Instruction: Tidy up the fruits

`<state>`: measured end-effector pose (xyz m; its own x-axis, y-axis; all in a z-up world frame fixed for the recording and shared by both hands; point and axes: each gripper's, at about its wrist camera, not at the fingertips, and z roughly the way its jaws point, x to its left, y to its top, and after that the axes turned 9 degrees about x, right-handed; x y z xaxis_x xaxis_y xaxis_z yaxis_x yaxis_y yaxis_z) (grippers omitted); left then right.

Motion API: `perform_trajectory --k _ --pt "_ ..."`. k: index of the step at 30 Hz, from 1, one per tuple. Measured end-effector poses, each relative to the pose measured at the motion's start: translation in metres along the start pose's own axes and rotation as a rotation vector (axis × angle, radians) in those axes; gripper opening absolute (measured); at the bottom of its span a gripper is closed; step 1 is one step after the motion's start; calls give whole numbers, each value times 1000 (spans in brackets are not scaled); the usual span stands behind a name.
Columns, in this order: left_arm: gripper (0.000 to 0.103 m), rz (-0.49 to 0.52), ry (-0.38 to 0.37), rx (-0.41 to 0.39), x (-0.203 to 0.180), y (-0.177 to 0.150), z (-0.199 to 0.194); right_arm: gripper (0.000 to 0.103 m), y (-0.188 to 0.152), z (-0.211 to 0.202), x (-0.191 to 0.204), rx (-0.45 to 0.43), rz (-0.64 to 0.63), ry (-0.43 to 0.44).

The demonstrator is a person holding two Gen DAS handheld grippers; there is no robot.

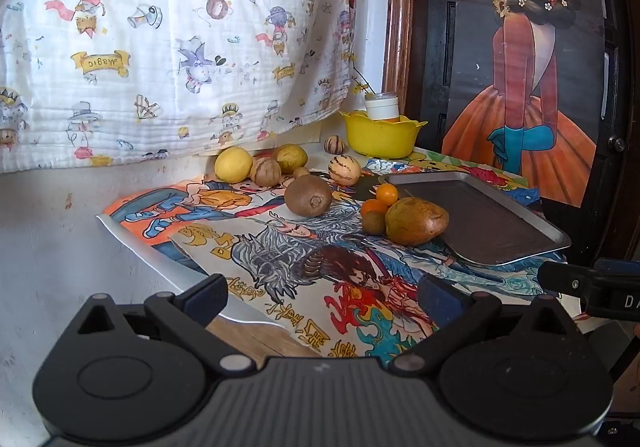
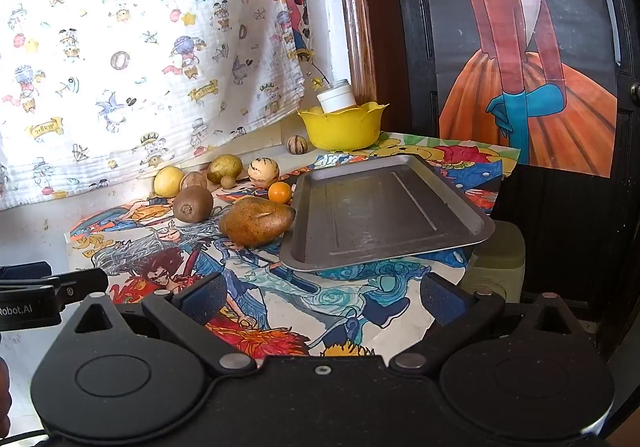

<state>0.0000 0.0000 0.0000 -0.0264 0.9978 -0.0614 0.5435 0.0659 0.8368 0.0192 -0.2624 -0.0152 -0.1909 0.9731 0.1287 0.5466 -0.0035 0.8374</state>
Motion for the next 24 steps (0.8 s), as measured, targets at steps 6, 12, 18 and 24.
perform_trajectory --k 6,12,18,24 --pt "103 -1 0 4 0 0 0 103 0 0 0 1 0 0" --pt "103 -1 -1 4 0 0 0 103 0 0 0 1 0 0" --pt "103 -2 0 5 0 0 0 103 0 1 -1 1 0 1" --pt "103 -6 6 12 1 2 2 103 4 1 -2 -15 -24 -1"
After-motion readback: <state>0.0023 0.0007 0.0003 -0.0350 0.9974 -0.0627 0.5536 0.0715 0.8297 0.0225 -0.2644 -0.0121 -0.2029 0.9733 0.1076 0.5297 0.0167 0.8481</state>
